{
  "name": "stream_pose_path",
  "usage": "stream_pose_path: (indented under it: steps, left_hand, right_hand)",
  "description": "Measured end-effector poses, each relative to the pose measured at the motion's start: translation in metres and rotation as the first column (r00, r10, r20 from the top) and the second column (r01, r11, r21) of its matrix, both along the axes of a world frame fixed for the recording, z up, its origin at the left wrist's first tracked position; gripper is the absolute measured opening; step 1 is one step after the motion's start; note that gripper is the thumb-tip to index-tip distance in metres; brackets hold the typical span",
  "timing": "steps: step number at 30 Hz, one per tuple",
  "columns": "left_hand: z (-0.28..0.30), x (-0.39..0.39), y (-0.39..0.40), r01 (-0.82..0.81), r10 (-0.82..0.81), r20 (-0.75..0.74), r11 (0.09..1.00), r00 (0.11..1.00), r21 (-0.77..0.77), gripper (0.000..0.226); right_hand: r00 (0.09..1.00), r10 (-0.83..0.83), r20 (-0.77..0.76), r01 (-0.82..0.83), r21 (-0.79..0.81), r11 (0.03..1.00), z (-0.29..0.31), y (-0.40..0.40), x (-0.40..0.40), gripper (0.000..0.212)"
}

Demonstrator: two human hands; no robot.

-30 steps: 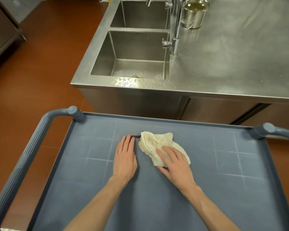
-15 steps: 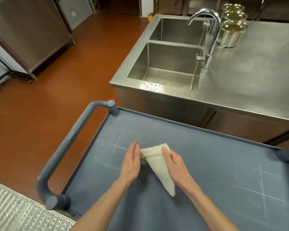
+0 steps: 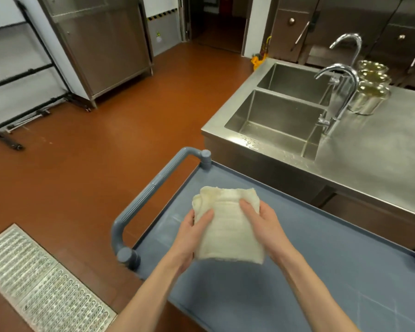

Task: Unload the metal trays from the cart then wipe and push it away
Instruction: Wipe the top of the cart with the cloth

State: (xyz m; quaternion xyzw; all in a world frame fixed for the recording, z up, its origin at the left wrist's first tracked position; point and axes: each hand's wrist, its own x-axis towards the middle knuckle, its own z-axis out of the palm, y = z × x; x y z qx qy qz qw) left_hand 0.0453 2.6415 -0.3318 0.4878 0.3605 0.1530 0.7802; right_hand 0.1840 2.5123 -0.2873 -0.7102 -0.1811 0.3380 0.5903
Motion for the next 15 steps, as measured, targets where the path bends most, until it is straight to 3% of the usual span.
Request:
stream_pose_path:
  steps: [2, 4, 8, 15]
  left_hand:
    - [0.01, -0.009, 0.004, -0.055, 0.055, 0.017, 0.998, 0.998, 0.042, 0.035]
    - [0.023, -0.017, 0.009, -0.113, 0.108, 0.057, 0.988, 0.993, 0.106, 0.035]
    - [0.051, -0.037, 0.02, -0.207, 0.177, 0.129, 0.94, 0.976, 0.27, 0.044]
    - [0.1, -0.078, 0.037, -0.45, 0.393, 0.22, 0.787, 0.893, 0.422, 0.03]
  right_hand:
    - [0.978, 0.055, 0.203, -0.045, -0.053, 0.998, 0.007, 0.01, -0.008, 0.016]
    - [0.956, 0.081, 0.28, -0.066, -0.063, 0.996, 0.016, 0.022, -0.014, 0.015]
    - [0.941, 0.144, 0.306, -0.159, 0.022, 0.987, 0.044, 0.05, -0.026, 0.02]
    - [0.89, 0.287, 0.355, -0.343, 0.103, 0.934, 0.084, 0.107, -0.045, 0.017]
